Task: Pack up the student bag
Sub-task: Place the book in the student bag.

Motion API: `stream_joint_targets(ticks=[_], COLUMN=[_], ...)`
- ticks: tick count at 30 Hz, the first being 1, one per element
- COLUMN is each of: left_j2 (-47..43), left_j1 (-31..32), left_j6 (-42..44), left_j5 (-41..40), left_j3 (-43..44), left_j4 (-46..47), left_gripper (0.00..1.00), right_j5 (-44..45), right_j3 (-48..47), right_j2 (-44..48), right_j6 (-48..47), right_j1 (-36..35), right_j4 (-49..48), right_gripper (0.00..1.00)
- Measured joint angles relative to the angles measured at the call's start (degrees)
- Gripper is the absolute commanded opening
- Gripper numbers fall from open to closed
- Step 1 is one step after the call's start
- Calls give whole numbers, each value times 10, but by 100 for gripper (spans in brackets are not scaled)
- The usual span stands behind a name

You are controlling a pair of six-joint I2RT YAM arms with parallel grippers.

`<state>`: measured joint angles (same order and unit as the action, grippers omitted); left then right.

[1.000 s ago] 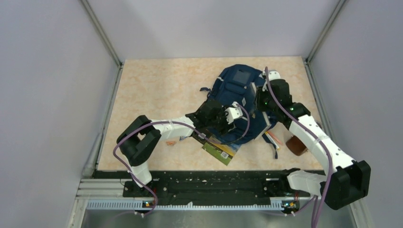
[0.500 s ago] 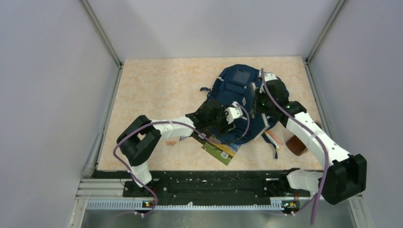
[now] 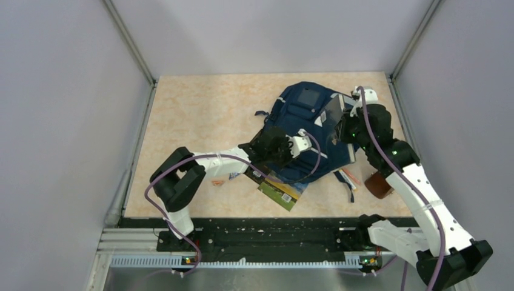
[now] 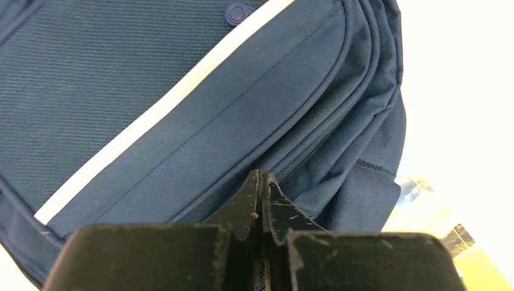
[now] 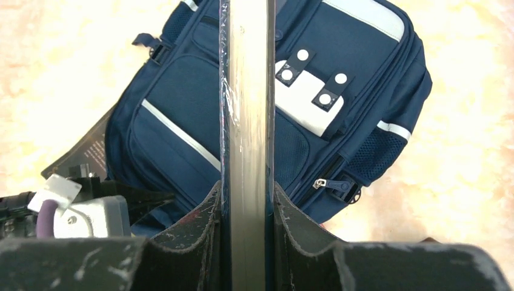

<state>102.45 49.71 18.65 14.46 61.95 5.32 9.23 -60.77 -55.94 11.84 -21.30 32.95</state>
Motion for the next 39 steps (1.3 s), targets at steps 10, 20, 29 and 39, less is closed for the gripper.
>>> stream_joint_targets(ticks=[10, 20, 29, 39], left_j2=[-80, -86, -83, -83], left_j1=[-6, -7, -27, -38], left_j6=[-39, 4, 60, 64], left_j5=[-84, -33, -47, -15], left_j3=[-2, -2, -16, -12], left_j4=[72, 27, -81, -145], left_gripper=[0, 32, 45, 47], right_j5=[-17, 6, 8, 6], right_j3=[-1, 42, 47, 50], right_j2=[94, 168, 173, 173], right_j6=[32, 45, 49, 49], right_j1=[0, 0, 0, 0], right_j4=[49, 84, 98, 98], right_gripper=[0, 0, 0, 0])
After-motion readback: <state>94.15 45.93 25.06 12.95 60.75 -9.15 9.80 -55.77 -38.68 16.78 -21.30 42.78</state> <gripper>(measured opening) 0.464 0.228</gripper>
